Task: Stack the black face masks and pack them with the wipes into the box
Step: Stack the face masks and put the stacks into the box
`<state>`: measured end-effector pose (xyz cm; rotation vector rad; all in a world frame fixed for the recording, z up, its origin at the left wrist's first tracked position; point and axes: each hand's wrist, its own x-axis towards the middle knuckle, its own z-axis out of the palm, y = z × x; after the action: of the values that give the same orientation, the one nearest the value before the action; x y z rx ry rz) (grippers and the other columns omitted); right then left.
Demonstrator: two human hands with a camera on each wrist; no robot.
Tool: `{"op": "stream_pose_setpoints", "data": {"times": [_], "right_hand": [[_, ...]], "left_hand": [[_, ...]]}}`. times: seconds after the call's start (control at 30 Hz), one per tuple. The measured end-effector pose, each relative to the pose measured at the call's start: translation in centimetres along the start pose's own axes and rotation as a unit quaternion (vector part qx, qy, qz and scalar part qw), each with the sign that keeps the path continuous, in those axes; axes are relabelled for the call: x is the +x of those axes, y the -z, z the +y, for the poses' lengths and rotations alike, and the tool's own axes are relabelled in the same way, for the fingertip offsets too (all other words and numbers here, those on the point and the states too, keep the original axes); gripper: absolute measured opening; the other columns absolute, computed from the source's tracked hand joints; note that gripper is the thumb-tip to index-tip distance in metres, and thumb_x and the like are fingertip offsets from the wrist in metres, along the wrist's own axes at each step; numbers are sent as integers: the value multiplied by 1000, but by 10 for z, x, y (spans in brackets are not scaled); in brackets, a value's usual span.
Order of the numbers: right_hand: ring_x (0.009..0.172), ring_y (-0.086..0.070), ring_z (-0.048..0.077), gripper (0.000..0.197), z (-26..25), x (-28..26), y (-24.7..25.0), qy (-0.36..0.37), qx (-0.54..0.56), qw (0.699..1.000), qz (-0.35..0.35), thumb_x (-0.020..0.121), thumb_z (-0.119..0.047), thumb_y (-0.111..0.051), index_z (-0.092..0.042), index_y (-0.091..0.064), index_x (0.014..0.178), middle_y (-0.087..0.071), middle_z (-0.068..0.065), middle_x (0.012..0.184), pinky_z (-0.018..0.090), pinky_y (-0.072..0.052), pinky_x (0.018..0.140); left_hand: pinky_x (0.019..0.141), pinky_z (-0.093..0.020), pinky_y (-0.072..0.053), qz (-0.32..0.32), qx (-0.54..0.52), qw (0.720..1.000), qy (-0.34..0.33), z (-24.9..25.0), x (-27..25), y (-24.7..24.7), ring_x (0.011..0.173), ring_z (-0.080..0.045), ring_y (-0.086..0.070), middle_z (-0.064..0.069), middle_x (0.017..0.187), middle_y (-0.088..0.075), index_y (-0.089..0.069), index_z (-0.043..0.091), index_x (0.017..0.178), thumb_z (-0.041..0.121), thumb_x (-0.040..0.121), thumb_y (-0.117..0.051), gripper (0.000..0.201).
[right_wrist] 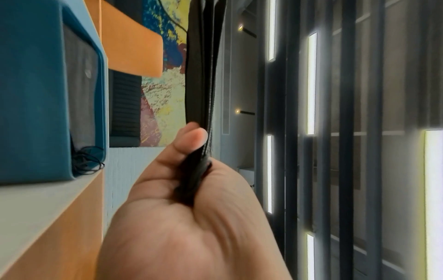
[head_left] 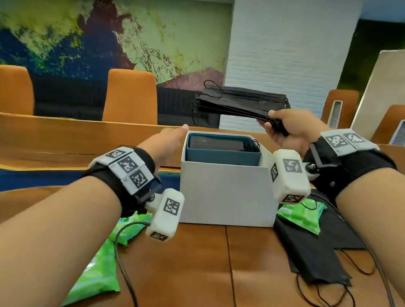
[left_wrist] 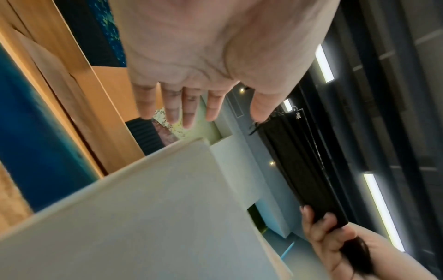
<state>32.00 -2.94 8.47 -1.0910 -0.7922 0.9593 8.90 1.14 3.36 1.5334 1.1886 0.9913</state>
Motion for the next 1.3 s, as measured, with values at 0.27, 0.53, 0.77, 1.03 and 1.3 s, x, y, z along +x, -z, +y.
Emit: {"op": "stream_pose_setpoints", "data": {"times": [0.27, 0.53, 0.77, 1.03, 1.3], "right_hand": [[39, -59, 12, 14, -2, 97, -4, -99, -118, 988, -32, 103, -13, -31, -6, -43, 104, -61, 10, 86, 18, -45, 36], [107, -61, 22, 22, 46, 203, 11, -55, -283, 956, -46, 84, -14, -55, -12, -56, 106, -58, 5, 107, 31, -55, 82], [72, -55, 16, 23, 51, 163, -11, -53, -494, 867, -44, 95, -20, -53, -20, -48, 73, -62, -2, 50, 18, -47, 54], [119, -53, 31, 38, 50, 150, -24, -16, -652, 758, 12, 99, -20, -45, -4, -50, 133, -54, 15, 134, 34, -43, 96], [98, -59, 24, 9, 41, 161, -18, 64, -634, 771, 7, 97, -11, -48, -13, -55, 101, -62, 9, 103, 30, -45, 83]], "left_hand": [[65, -47, -54, -120, -127, 965, 197, -29, 32, -6, 83, -29, -61, -15, 95, -62, -42, 11, 134, 27, 99, -42, 38], [67, -54, -48, -140, -157, 957, 200, -47, 29, -7, 116, -35, -55, -18, 131, -57, -41, 23, 133, 43, 100, -35, 39], [86, -77, -34, -143, -149, 959, 195, -54, 35, -6, 116, -32, -55, -16, 131, -57, -43, 24, 134, 48, 99, -35, 43], [84, -77, -36, -146, -158, 960, 179, -56, 31, -8, 116, -33, -55, -15, 130, -57, -41, 25, 134, 51, 98, -33, 45], [67, -62, -48, -146, -158, 960, 180, -55, 30, -9, 115, -32, -55, -12, 128, -57, -39, 27, 137, 50, 98, -34, 45]]}}
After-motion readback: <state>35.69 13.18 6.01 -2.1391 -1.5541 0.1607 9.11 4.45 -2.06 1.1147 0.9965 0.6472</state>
